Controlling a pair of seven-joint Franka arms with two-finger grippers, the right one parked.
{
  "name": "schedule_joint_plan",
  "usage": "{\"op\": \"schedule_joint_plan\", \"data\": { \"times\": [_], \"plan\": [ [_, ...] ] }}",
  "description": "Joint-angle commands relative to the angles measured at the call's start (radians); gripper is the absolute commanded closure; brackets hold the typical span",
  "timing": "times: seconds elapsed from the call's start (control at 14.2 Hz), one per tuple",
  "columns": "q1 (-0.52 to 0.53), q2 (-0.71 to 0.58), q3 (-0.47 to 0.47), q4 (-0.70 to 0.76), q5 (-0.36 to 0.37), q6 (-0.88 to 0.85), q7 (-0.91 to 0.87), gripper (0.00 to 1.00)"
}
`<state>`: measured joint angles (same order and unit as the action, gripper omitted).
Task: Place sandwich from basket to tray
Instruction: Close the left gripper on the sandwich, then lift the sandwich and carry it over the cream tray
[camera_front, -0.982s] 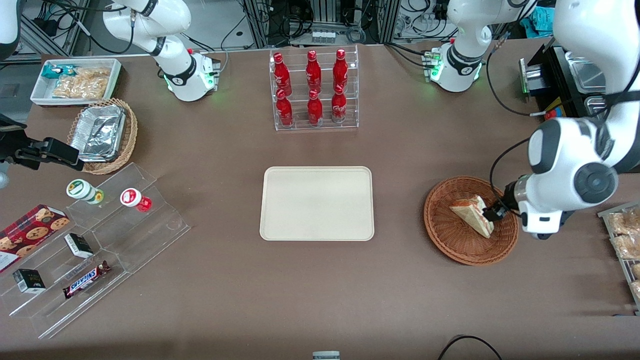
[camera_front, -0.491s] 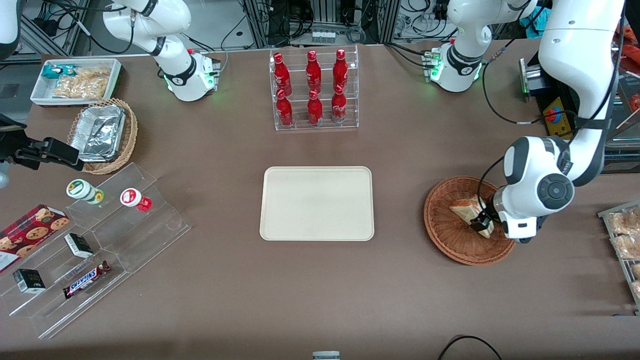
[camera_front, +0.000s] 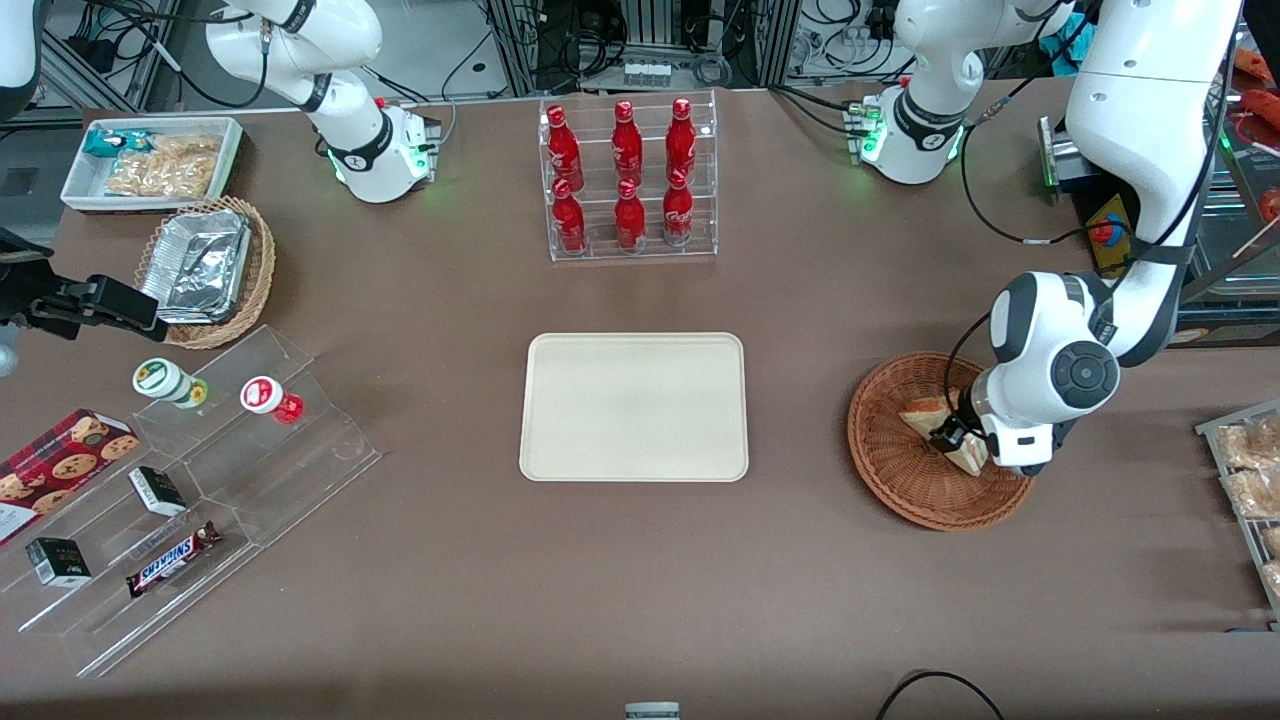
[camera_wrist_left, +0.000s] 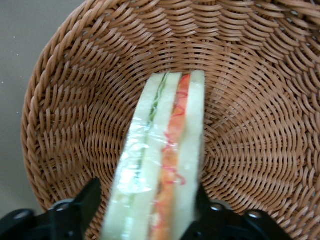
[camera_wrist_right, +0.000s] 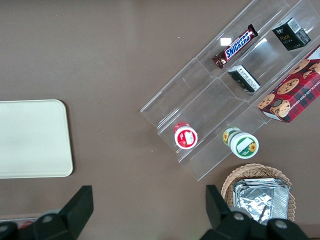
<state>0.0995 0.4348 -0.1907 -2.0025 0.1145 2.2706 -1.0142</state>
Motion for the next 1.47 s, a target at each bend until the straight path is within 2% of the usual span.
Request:
{"op": "schedule_joint_plan", "data": {
  "times": [0.0,0.28,0.56,0.91,1.12,1.4],
  "plan": [
    [0.002,-0.004,-0.013,0.027,0.020,0.006,-0.023,0.79],
    [-0.047,-0.013,-0.044,0.152,0.020,-0.129,-0.021,0.81],
    [-0.216,0.019,-0.047,0.328,0.017,-0.279,-0.027,0.80],
    [-0.458,0.162,-0.047,0.539,0.025,-0.309,-0.014,0.78],
    [-0.573,0.281,-0.046,0.680,0.025,-0.309,0.043,0.77],
    [-0.681,0.404,-0.046,0.792,0.024,-0.307,0.155,0.77]
  ]
}}
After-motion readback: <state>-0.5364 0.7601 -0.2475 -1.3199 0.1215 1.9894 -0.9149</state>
